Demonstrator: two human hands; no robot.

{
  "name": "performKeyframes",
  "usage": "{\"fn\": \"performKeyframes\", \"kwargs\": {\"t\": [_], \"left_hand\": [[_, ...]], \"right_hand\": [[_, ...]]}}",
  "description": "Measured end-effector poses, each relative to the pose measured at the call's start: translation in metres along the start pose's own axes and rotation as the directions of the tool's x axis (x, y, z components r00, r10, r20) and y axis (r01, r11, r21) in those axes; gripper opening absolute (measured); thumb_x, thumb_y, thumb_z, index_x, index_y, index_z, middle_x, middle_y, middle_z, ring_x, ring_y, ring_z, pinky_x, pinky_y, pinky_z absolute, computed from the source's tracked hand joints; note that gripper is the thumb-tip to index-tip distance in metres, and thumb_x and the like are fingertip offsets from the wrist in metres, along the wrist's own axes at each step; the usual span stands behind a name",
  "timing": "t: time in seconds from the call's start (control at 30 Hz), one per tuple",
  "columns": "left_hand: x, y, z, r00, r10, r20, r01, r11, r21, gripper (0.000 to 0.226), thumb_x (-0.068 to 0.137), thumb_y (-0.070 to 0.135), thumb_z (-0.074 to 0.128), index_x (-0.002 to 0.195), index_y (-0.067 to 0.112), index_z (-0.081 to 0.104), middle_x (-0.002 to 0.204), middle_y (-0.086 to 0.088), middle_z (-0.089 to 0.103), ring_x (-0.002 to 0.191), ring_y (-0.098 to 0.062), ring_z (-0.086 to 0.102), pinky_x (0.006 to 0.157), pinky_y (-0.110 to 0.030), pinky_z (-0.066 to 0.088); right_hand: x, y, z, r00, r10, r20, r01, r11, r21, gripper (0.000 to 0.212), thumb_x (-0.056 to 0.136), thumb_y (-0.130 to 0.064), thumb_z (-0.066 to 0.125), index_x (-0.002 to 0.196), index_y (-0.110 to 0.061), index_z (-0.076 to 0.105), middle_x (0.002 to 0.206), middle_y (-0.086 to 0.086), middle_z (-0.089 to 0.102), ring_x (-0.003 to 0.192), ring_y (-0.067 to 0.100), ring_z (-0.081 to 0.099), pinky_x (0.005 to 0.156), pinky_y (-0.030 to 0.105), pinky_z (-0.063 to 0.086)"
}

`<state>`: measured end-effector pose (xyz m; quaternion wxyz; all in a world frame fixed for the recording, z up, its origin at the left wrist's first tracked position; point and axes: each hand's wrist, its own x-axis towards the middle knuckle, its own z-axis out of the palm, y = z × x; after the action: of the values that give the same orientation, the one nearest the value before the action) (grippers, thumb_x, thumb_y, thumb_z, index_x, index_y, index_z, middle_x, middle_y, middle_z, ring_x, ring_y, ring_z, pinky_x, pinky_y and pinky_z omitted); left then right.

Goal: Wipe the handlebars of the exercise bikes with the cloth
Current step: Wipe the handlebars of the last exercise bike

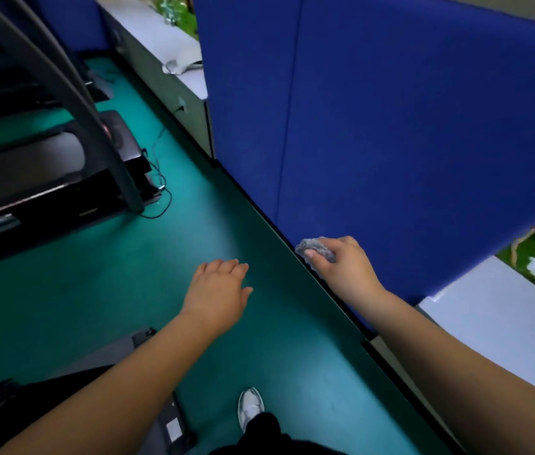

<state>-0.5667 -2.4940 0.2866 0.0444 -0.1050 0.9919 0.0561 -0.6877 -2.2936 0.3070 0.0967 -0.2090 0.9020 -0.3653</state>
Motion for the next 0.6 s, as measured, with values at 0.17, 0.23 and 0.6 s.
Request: {"fn": "performKeyframes", "kwargs": {"t": [0.17,0.23,0.6], "left_hand": [[0.049,-0.047,-0.01,0.992,-0.121,-0.022,0.12,0.992,-0.029,0.05,0.094,0.043,0.04,0.141,0.025,0.035,0.145,0.004,0.04,0.132,-0.019,0.034,0.109,-0.033,0.02],[0.06,-0.066,-0.013,0.984,-0.177,-0.022,0.176,0.983,-0.044,0.05,0.094,0.042,0.041,0.141,0.025,0.036,0.144,0.003,0.042,0.131,-0.02,0.036,0.108,-0.034,0.022],[0.109,-0.176,-0.018,0.793,-0.609,-0.02,0.603,0.79,-0.112,0.052,0.094,0.043,0.041,0.142,0.024,0.034,0.147,0.002,0.039,0.133,-0.019,0.037,0.111,-0.037,0.025]], "right_hand": [[0.088,-0.034,0.031,0.991,-0.098,0.088,0.101,0.995,-0.025,0.029,0.091,-0.045,0.055,0.116,-0.033,0.064,0.11,0.0,0.052,0.105,0.014,0.048,0.082,0.025,0.04],[0.117,-0.05,0.047,0.984,-0.13,0.126,0.133,0.991,-0.019,0.031,0.09,-0.043,0.057,0.118,-0.03,0.064,0.109,0.001,0.05,0.106,0.017,0.048,0.088,0.029,0.043],[0.279,-0.138,0.15,0.811,-0.419,0.408,0.41,0.905,0.115,0.022,0.088,-0.038,0.061,0.108,-0.038,0.069,0.103,0.002,0.059,0.105,0.014,0.049,0.094,0.023,0.04]]}}
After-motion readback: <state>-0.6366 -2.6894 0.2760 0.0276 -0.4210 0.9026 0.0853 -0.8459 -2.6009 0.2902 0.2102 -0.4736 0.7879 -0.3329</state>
